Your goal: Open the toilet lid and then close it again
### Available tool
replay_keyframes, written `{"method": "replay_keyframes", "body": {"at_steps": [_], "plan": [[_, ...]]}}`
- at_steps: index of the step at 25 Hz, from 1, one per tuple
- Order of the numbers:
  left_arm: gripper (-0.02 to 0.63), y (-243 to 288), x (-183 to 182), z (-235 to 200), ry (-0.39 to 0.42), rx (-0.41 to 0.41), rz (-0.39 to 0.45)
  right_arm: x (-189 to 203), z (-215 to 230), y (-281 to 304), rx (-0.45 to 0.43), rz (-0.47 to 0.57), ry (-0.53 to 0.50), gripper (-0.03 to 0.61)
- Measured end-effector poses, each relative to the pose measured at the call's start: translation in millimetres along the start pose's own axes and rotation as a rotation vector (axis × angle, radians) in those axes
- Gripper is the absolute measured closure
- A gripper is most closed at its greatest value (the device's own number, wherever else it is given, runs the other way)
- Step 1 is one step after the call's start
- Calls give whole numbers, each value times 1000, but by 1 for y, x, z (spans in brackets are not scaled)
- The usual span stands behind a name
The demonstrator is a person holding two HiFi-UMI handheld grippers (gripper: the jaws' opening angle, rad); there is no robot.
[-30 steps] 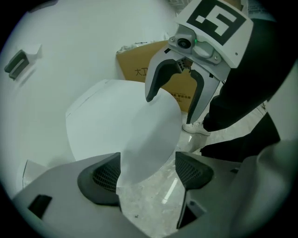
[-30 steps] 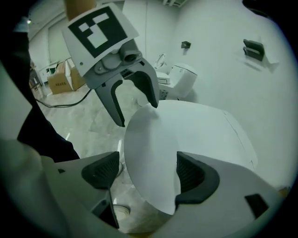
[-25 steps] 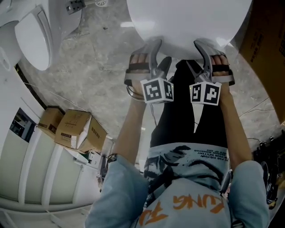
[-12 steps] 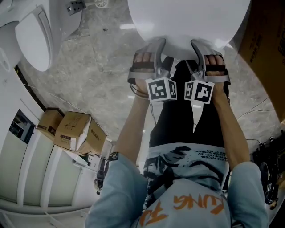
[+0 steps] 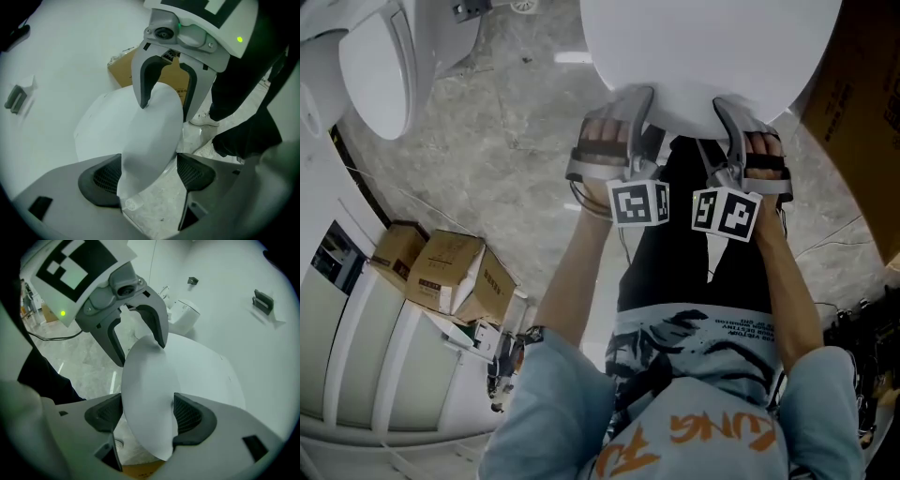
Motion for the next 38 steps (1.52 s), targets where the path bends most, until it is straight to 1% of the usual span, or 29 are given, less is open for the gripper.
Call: {"method": "replay_keyframes", "body": {"at_steps": [4,5,8,11,14,16,18,19,21,22,27,30,33,35,38], "plan": [[249,-5,-9,-3,190,-32,1,-9,8,-18,5,21,16,230],[247,-5,-10,-4,216,-33,-1,-11,11,-22,7,24,17,230],[239,-14,-18,-15,240,-68,2,-19,17,-35,15,37,26,229],[261,-34,-27,-23,228,-101,12,-29,24,-55,39,52,44,236],[288,-54,-36,-32,194,-136,33,-43,30,-75,57,95,37,274],[290,-62,-44,-44,195,-117,27,-47,33,-85,67,122,16,304],[291,-70,-51,-49,210,-108,23,-50,34,-92,81,134,-22,300],[298,-75,-54,-51,220,-115,26,-50,36,-95,97,133,-53,290],[311,-85,-59,-59,231,-134,33,-53,43,-97,144,137,-123,293],[311,-88,-62,-65,226,-139,30,-56,48,-100,160,149,-140,295],[324,-113,-80,-89,174,-159,12,-70,69,-130,201,198,-119,316],[331,-126,-94,-114,144,-194,18,-81,93,-147,249,226,-112,332],[339,-151,-110,-129,105,-205,20,-95,107,-174,240,247,-88,341],[342,-164,-122,-140,94,-205,23,-101,118,-191,236,254,-73,344],[345,-171,-135,-168,94,-230,38,-109,146,-203,266,266,-68,350]]}}
Point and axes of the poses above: the fingertips, and each gripper's own axes: y forward along the fingers, z to its right, x out of its underside, the point moved 1 cm from there along -y, backward along the fingers, and after that the axes turned 8 degrees about z, right-handed, at the moved point
